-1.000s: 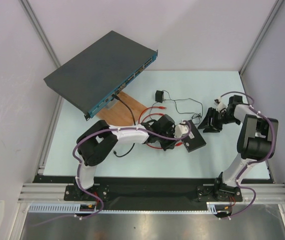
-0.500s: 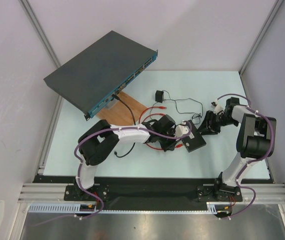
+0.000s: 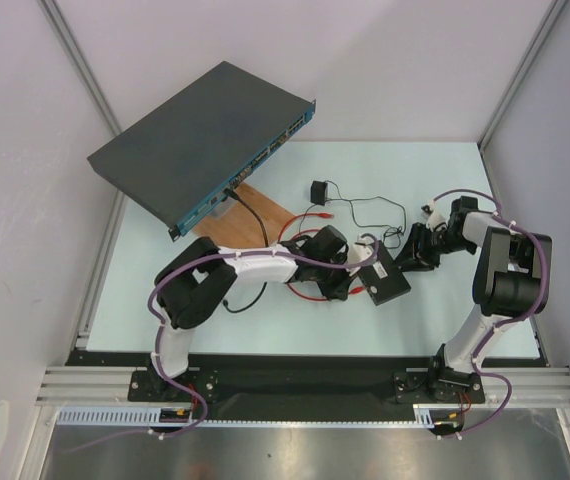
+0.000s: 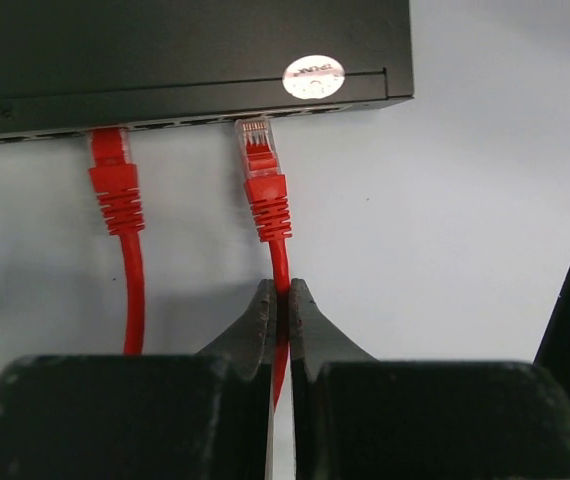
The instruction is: Insert the plug into the switch port
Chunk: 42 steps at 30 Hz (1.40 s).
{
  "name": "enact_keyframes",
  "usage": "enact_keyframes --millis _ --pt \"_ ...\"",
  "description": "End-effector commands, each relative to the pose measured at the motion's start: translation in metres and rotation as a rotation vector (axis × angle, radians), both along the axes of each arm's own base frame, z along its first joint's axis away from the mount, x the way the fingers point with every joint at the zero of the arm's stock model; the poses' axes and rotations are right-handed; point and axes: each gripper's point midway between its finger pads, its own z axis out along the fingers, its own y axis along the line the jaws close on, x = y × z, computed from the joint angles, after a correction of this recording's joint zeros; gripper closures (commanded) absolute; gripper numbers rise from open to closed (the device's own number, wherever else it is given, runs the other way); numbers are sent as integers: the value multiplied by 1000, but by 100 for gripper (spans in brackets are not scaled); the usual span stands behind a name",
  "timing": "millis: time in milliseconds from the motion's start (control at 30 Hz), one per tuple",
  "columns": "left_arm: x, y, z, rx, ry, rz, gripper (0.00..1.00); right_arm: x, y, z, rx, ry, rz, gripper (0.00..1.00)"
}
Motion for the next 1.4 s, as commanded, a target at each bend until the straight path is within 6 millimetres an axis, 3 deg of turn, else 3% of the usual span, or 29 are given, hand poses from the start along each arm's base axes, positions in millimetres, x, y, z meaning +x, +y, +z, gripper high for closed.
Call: enact_keyframes --millis 0,333,733,1367 --pt "15 -12 18 -76 23 36 100 -6 9 2 39 7 26 58" --pt "16 -15 21 -96 32 33 100 -7 13 2 62 20 16 58" --pt "0 -20 40 -158 17 -57 100 -7 17 3 55 22 -3 60" --pt "2 -23 53 -205 -6 -43 100 -13 20 -1 33 24 15 59"
